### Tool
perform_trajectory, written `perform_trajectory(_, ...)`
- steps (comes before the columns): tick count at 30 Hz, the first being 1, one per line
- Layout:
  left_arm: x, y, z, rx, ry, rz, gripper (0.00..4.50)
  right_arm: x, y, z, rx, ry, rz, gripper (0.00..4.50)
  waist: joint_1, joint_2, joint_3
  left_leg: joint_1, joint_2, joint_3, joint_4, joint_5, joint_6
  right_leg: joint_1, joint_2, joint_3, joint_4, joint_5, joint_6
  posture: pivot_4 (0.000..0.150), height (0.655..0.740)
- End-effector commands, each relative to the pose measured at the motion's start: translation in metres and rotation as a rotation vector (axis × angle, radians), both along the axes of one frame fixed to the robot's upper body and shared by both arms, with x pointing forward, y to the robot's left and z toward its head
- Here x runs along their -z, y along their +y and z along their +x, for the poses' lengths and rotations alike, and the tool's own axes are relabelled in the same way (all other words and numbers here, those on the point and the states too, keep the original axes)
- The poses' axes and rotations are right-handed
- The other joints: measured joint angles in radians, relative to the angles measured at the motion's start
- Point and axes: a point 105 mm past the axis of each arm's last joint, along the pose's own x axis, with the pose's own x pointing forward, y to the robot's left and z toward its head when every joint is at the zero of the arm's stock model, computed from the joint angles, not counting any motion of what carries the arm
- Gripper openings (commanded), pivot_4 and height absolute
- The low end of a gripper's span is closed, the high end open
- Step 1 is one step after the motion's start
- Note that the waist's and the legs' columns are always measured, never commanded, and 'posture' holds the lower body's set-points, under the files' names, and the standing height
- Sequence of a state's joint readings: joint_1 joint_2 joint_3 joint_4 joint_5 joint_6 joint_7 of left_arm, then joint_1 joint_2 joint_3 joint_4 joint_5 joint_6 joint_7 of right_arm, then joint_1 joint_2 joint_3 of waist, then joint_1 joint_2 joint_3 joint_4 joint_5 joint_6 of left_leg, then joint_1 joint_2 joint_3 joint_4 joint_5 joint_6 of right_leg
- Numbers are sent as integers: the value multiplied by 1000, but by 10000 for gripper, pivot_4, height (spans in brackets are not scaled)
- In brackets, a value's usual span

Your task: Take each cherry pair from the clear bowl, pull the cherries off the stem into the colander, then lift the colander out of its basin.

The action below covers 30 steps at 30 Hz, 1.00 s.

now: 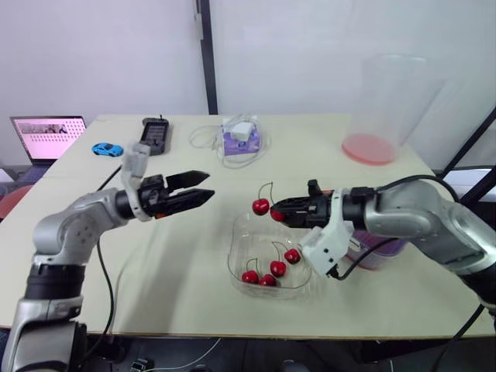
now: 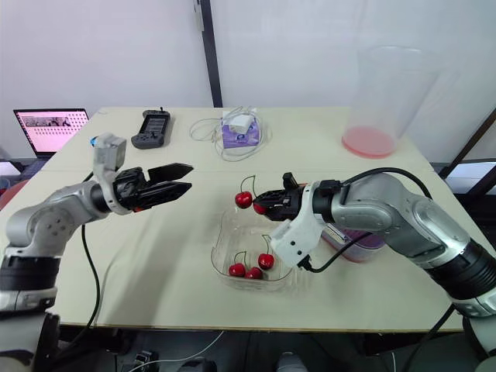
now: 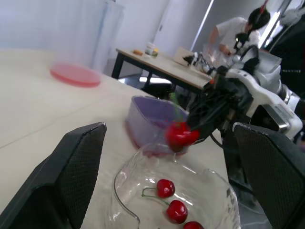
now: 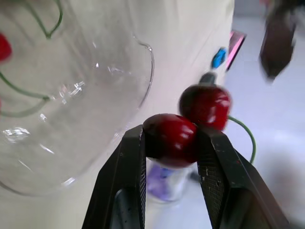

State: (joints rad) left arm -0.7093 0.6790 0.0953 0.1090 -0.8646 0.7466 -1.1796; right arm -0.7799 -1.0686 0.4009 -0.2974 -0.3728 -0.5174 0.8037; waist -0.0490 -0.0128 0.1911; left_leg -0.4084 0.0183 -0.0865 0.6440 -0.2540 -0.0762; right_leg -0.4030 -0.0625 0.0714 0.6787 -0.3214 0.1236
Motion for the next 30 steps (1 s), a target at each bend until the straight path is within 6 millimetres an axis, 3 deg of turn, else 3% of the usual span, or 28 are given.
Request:
perform_trajectory(1,-4,-11,-1,81,-5,40,45000,-13,2,-2,-87,-116,-19,13105,-1,0,0,0,0,0,0,0,0,0,0,0,0,0,0,1500,7332)
perform_trajectory(5,-5,-33,-7,177,-24,143,45000,-12,9,-2,-154,-173,-66,13105,-2,0,0,0,0,0,1,0,-1,-1,0,0,2,0,0,1500,7332)
perform_trajectory(11,-12,-51,-10,191,-33,173,45000,-16,16,7,-157,-255,-76,13105,-1,0,0,0,0,0,1,1,-1,-1,0,0,3,0,0,1500,7332)
perform_trajectory(19,-21,-65,-17,179,18,217,45000,-16,23,2,-178,-246,-51,13105,2,0,0,0,0,0,2,1,-1,-1,0,1,3,0,0,1500,7332)
perform_trajectory(30,-19,-69,-13,138,46,220,45000,-15,26,-2,-187,-238,-37,13105,3,0,0,0,0,0,2,1,-1,0,0,1,4,0,0,1500,7332)
